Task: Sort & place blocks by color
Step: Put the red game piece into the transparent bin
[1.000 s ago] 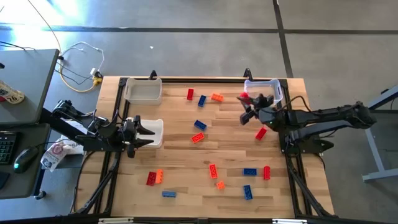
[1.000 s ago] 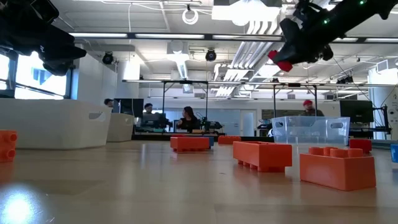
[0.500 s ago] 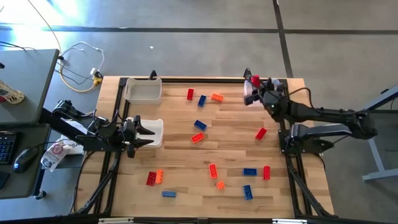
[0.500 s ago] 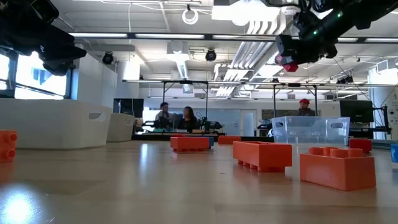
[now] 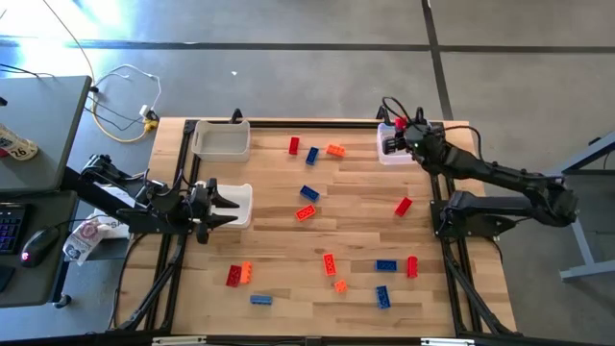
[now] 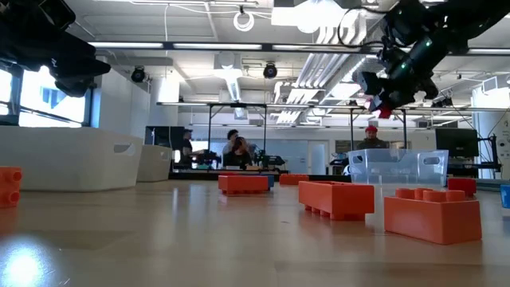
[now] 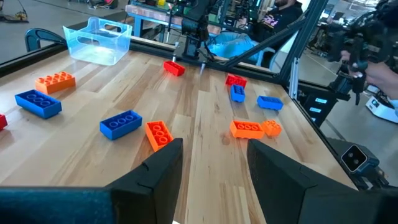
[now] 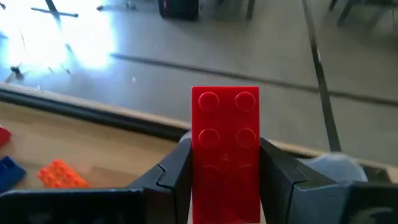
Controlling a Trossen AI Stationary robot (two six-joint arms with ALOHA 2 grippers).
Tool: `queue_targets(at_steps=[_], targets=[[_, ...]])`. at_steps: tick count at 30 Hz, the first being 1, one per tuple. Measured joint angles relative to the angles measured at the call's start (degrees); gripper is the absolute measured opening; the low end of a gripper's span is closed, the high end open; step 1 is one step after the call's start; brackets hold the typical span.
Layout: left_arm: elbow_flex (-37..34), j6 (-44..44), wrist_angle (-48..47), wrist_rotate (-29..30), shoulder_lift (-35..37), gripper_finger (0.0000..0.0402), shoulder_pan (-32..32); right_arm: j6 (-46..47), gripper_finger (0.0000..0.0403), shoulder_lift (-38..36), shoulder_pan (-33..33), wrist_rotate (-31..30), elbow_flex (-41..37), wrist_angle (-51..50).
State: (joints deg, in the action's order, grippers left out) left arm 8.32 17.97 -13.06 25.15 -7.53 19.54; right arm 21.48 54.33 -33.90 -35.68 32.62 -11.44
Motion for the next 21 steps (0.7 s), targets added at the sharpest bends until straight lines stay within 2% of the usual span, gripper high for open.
queue_targets(at_steps=[14, 21], targets=[[0.0, 1.39, -1.32, -0.49, -0.01, 0.0168, 0.0, 5.35, 0.0115, 12.84, -9.12, 9.75, 0.0, -0.55], [0.0, 1.45, -1.31, -0.53, -0.02, 0.0168, 0.01, 7.04, 0.0129, 15.82, -13.3, 15.24, 0.0, -0.57]])
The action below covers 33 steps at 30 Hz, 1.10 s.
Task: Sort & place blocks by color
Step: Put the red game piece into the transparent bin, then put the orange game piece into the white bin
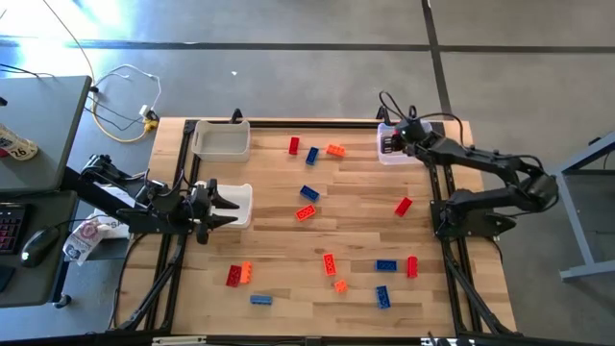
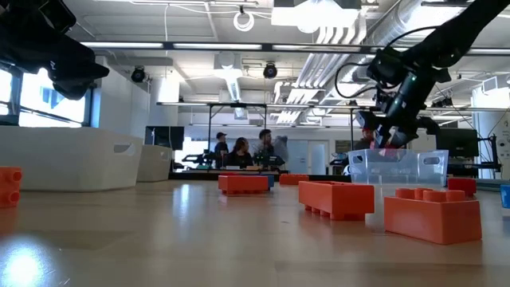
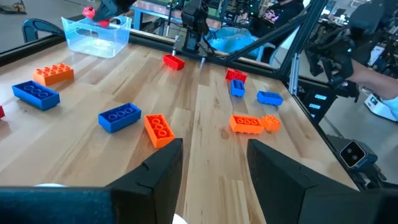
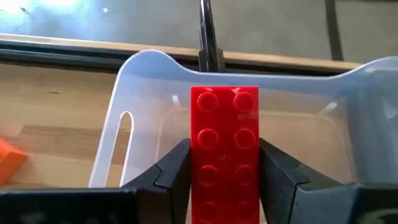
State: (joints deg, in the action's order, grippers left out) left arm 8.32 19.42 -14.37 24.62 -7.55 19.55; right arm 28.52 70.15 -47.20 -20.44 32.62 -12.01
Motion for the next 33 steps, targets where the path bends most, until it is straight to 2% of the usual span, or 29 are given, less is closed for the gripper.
queue_targets(at_steps=[7, 20, 27, 30, 33], targets=[[0.0, -0.02, 0.02, 0.0, 0.0, 0.0168, -0.02, -0.37, 0.0151, 0.44, -2.94, 5.12, 0.0, -0.01], [0.0, 0.08, 0.02, -0.03, 0.02, 0.0168, -0.01, -1.56, 0.0219, 0.38, -3.06, 4.48, 0.0, 1.52], [0.0, 0.97, 0.0, 0.07, 0.01, 0.0171, 0.0, -0.08, 0.0222, -2.3, -2.9, 5.67, 0.0, 1.7], [0.0, 0.98, 0.0, 0.7, 0.02, 0.0183, 0.0, -0.22, 0.0222, -4.89, -2.06, 5.66, 0.0, 1.64], [0.0, 1.37, -0.24, 3.95, 0.0, 0.0205, 0.0, -0.39, 0.0222, -8.16, -0.47, 6.05, 0.0, 1.56]])
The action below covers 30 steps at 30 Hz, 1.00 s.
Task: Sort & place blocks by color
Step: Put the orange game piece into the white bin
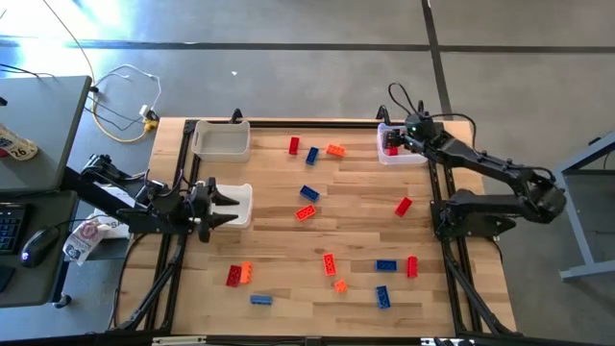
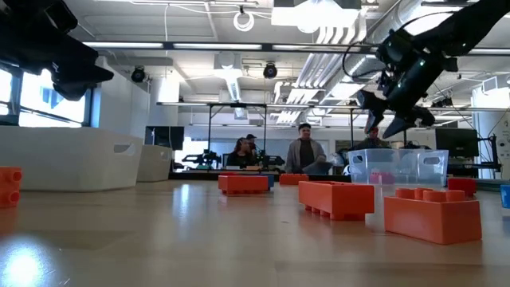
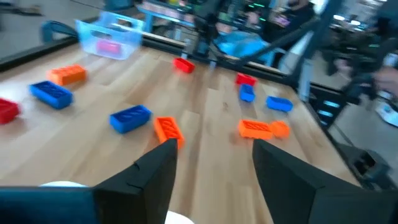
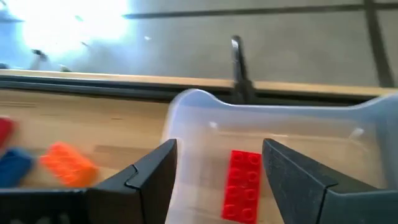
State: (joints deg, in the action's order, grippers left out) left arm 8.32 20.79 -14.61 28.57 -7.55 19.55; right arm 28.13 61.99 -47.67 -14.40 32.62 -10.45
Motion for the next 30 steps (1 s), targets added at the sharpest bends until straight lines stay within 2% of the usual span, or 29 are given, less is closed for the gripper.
queue_targets(at_steps=[4, 10, 19, 30], targets=[[0.0, 4.13, -0.4, 5.58, 0.02, 0.0232, -0.03, -0.07, 0.0222, -4.55, 2.75, 2.33, 0.0, -0.09], [0.0, 8.43, 2.17, 6.14, -0.15, 0.0235, -0.02, -0.07, 0.0222, -10.25, 8.43, 3.52, 0.0, -0.09], [4.55, 11.95, 2.88, 0.23, -3.33, 0.0218, 0.0, -0.07, 0.0222, -14.45, 17.38, 3.52, 0.0, -0.21], [14.98, 23.71, -2.49, -5.19, -15.48, 0.0211, 0.0, -0.09, 0.0222, -14.53, 22.7, 1.16, 0.0, -0.36]])
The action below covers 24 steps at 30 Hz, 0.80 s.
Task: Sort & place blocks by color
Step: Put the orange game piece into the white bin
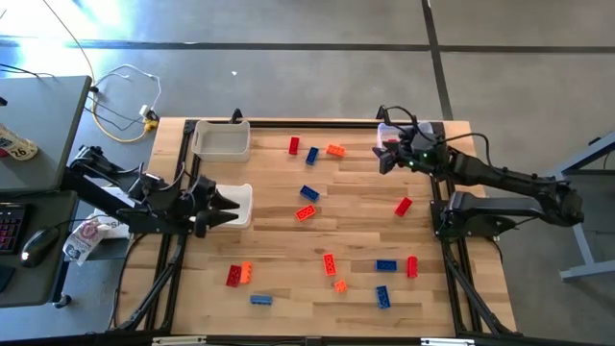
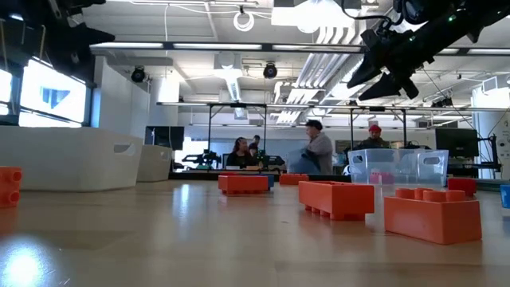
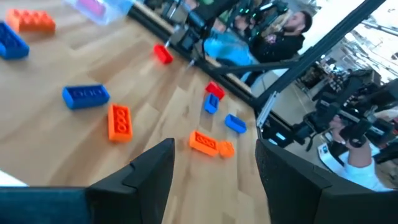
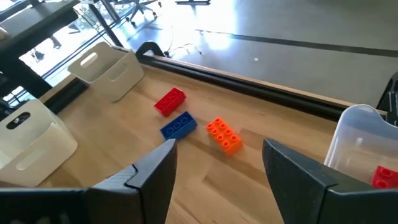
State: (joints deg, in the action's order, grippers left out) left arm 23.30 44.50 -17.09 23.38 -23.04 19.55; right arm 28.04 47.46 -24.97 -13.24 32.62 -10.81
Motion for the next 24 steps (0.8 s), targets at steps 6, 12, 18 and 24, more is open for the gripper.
queue_targets(at_steps=[6, 12, 18, 24], targets=[[6.35, 9.18, -6.07, -2.35, -7.38, 0.0211, -0.02, 0.02, 0.0222, 0.0, 1.14, -0.24, 0.0, -0.21], [10.45, 16.99, -9.33, -9.05, -15.93, 0.0211, 0.01, -1.27, 0.0222, 0.02, 1.79, -0.24, 0.0, -2.66], [12.78, 23.48, -9.32, -14.6, -25.76, 0.0211, 1.86, -1.08, 0.0222, 0.02, 1.79, -0.21, 0.0, -4.65], [14.96, 29.15, -9.75, -17.58, -33.93, 0.0211, 5.28, -2.98, 0.0222, 0.02, 1.79, -0.38, 0.0, -4.5]])
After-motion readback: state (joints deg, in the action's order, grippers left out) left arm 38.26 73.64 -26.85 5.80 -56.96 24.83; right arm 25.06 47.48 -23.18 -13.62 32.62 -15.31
